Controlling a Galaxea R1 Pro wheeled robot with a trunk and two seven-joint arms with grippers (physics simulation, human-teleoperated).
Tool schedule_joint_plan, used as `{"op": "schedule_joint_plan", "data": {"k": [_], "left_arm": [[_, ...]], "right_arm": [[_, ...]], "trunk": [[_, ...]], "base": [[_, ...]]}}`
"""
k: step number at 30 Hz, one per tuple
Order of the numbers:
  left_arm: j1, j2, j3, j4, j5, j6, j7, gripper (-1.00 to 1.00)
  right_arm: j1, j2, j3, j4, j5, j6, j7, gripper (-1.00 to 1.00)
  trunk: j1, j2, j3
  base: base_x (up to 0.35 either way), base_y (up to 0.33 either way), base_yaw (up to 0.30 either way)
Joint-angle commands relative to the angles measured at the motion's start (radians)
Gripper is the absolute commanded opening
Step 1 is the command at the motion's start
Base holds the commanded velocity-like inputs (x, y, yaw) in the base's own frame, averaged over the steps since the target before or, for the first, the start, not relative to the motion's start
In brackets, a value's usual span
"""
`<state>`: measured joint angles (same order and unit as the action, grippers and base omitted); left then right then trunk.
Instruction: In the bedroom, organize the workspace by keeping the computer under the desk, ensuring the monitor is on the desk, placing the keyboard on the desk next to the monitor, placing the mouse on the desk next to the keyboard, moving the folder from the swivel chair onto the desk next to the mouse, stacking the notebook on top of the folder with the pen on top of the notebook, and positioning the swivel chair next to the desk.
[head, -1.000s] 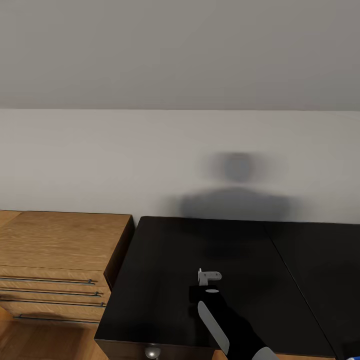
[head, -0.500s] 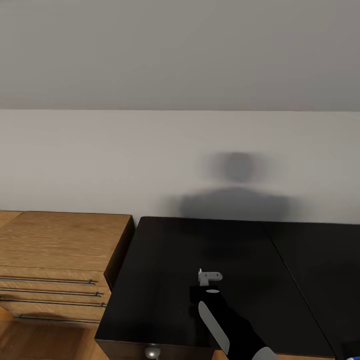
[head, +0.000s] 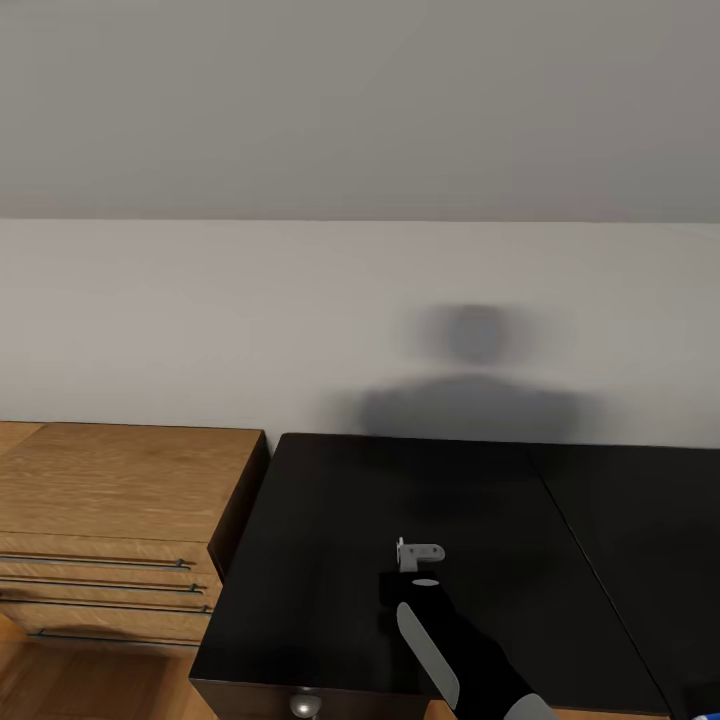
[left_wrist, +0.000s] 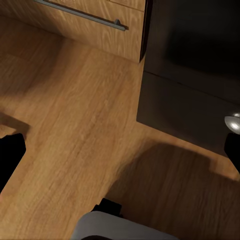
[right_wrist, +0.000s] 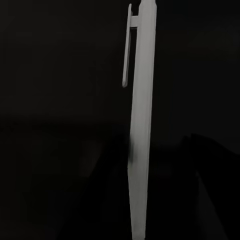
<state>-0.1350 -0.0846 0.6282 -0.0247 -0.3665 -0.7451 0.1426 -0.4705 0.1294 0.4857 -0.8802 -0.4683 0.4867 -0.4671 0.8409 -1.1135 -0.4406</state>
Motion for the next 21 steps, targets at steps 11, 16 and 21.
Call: {"op": "schedule_joint_plan", "data": {"k": [11,16,21], "left_arm": [[-0.001,0.0,0.002,0.0,-0.01,-0.002,0.009,1.0],[-0.001,-0.001,0.002,0.0,-0.01,-0.002,0.009,1.0],[-0.001,-0.001,0.002,0.0,-0.011,-0.002,0.009,1.0]], "right_arm": [[0.0,-0.001,-0.011,0.015,-0.031,0.02,-0.008,-1.0],[0.0,-0.001,-0.012,0.013,-0.032,0.021,-0.008,-1.0],[0.0,0.0,-0.012,0.011,-0.032,0.036,-0.008,-1.0]], "trunk": [[0.0,-0.001,-0.001],[0.0,-0.001,-0.001],[0.0,-0.001,-0.001]], "base": [[0.0,0.0,0.0],[0.0,0.0,0.0],[0.0,0.0,0.0]]}}
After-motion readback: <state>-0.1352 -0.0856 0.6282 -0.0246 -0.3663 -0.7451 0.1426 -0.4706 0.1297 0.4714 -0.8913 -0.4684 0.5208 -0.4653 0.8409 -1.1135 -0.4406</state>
